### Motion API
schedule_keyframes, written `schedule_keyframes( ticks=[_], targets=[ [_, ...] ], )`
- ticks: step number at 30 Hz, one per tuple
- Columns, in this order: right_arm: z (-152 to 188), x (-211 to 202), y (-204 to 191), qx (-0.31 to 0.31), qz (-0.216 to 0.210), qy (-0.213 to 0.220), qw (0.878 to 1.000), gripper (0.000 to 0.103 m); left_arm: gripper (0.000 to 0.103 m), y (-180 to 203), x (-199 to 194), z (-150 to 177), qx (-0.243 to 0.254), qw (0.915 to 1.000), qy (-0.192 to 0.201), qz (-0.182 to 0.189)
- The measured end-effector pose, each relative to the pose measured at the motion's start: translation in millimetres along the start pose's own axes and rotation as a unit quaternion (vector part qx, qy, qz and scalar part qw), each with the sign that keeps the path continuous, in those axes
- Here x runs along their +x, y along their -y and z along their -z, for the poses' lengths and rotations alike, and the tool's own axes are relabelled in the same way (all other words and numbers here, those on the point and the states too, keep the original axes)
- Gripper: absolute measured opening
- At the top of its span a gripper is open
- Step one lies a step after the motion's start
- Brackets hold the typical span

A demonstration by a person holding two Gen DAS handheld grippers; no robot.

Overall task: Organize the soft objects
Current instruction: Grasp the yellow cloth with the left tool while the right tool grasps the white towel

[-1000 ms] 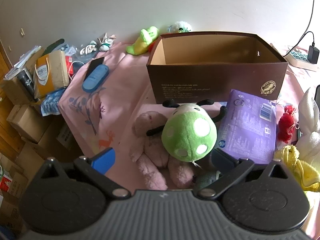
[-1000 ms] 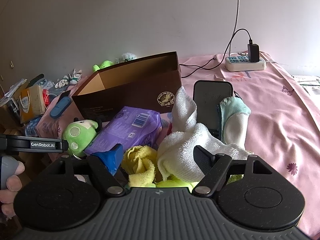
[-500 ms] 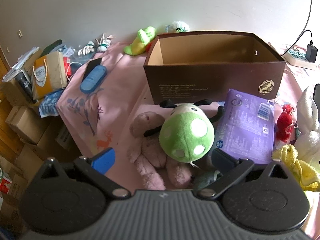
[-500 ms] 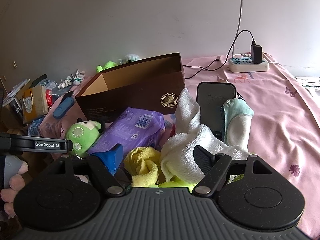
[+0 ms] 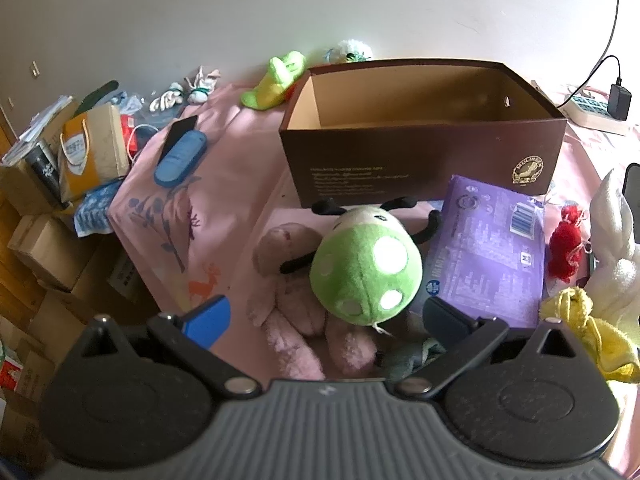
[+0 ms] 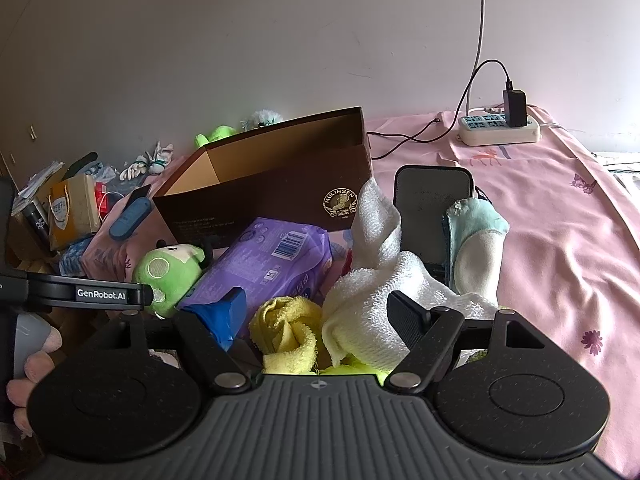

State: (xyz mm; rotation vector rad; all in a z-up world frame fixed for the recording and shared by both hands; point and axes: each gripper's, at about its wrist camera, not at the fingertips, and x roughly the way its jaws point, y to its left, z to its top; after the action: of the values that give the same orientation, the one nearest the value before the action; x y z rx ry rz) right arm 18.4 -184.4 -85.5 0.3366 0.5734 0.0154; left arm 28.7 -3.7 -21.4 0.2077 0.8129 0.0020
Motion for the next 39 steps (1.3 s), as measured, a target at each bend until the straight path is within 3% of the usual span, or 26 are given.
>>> schedule_keyframes(
  ticks=[8,14,20,25,34,39],
  targets=[
    [-2,-5,11,0.002,0.004,0.01,1.0,0.063,0.102,-1,-6,1,0.005,0.9997,0.014,0.019],
    [-7,-10,32,0.013,0.03,0.02,0.999,0.063,0.102,0,-19,6,0.019,0.9933,0.052,0.101],
    [-4,-15,48,0.009,0.051,0.019,0.998,0.063,0.102,14,-30,19,0.064,0.9743,0.074,0.203],
    [-3,-14,67,0.041,0.05,0.009,0.998,0.062,0.102,34,-39,30,0.108,0.9555,0.092,0.258],
    [-3,7,65,0.052,0.01,-0.024,0.998,0.062,0.102,55,-23,36,0.15,0.9356,0.087,0.308],
    [-4,22,55,0.028,-0.018,-0.037,0.999,0.062,0.102,72,-11,32,0.171,0.9321,0.08,0.309]
  ],
)
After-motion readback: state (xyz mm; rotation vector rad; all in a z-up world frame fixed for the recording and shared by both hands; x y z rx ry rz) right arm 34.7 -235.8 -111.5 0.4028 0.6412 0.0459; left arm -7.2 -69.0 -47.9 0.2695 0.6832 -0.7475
